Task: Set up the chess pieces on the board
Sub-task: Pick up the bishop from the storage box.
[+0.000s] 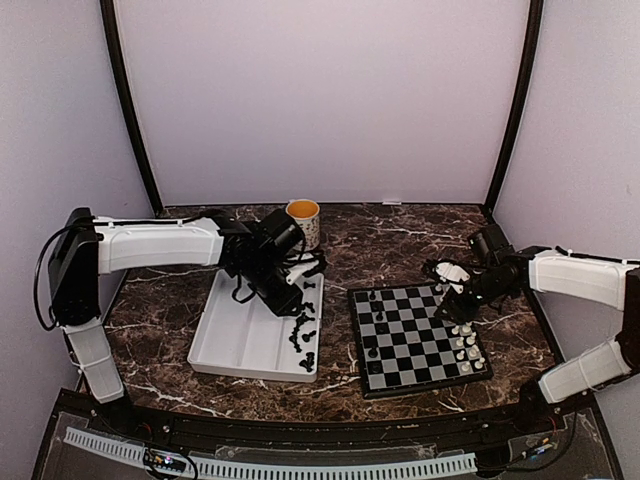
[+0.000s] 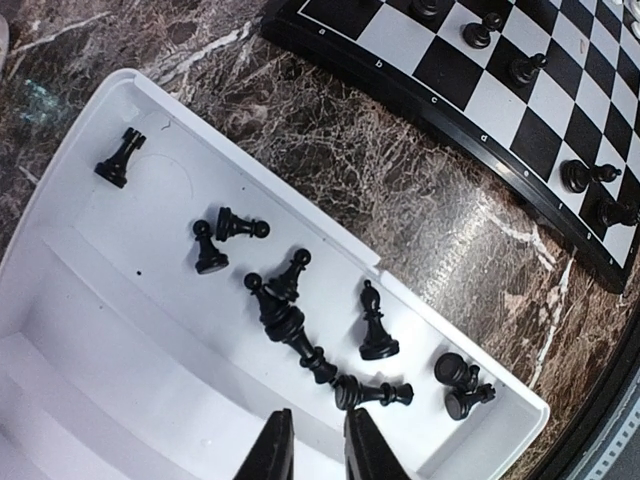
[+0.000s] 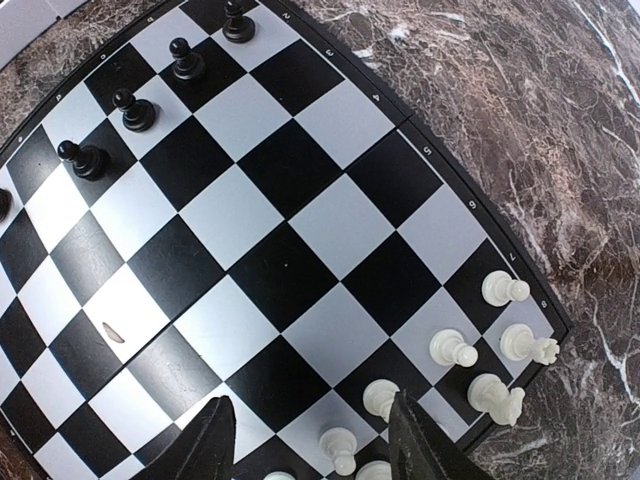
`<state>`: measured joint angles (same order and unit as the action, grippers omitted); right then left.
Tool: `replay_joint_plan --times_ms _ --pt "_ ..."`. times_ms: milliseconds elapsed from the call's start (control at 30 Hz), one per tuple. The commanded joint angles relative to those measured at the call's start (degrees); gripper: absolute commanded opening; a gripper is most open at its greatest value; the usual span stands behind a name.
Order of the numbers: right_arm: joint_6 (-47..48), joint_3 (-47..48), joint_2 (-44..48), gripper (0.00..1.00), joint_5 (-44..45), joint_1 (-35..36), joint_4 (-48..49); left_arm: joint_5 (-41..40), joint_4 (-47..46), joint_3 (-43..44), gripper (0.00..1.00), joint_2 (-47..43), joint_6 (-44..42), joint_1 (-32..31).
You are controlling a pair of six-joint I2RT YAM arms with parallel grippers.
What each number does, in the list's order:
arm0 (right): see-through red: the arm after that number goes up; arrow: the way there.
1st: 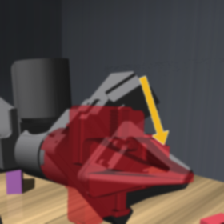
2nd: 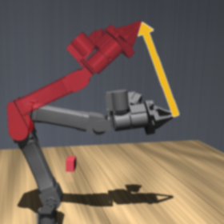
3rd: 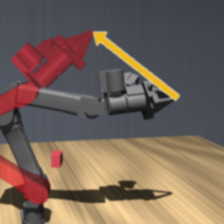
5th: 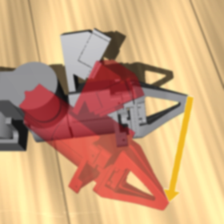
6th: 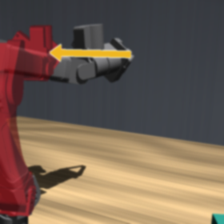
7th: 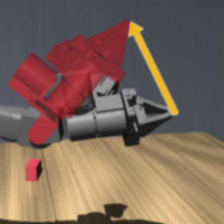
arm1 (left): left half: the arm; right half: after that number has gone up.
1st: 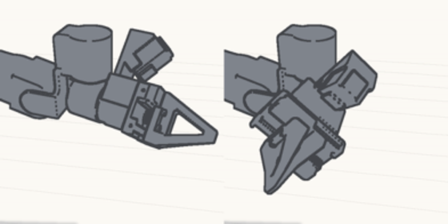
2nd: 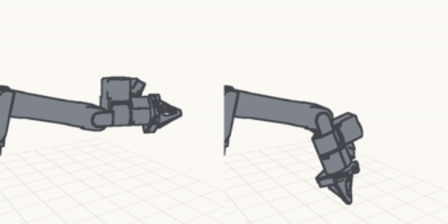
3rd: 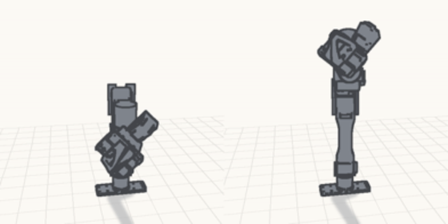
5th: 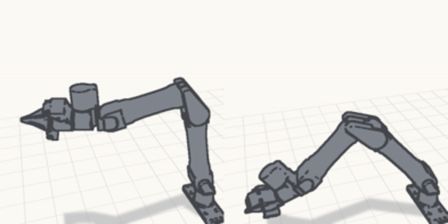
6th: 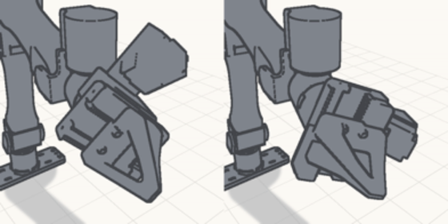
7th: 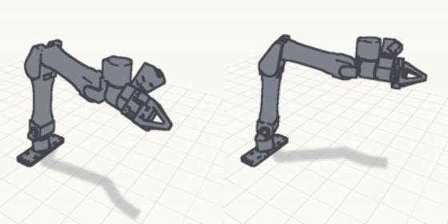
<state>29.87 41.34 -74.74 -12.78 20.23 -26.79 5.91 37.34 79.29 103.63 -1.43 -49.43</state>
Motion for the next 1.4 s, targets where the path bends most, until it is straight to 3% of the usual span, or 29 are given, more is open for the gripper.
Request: replay_joint_plan --times_ms 0,333,633,1033,1200,1367 --pt "0.02 0.98 0.53 0.54 0.52 -0.28 0.49 5.03 -0.76 1.9 0.21 2.73 1.98 0.19" --pt "0.19 0.76 0.81 0.54 0.12 -0.28 0.77 6.08 -3.19 0.79 0.27 6.5 4.76 -1.52" --pt "0.11 0.67 1.11 0.54 0.44 -0.3 0.88 2.35 -0.53 2.55 0.28 10.14 4.64 -3.25" --pt "0.18 0.76 1.07 0.55 0.29 -0.28 0.77 -0.11 -0.85 2.31 0.16 11.45 5.8 -3.71" --pt "-0.45 2.24 1.74 0.54 -0.01 -0.27 -0.32 -3.16 0.58 2.03 0.12 8.1 4.67 -3.67" --pt "-0.3 7.9 2.62 0.53 -4.12 -0.26 -3.89 -7.38 -5.08 -3.69 0.09 -3.32 1.06 -3.73"
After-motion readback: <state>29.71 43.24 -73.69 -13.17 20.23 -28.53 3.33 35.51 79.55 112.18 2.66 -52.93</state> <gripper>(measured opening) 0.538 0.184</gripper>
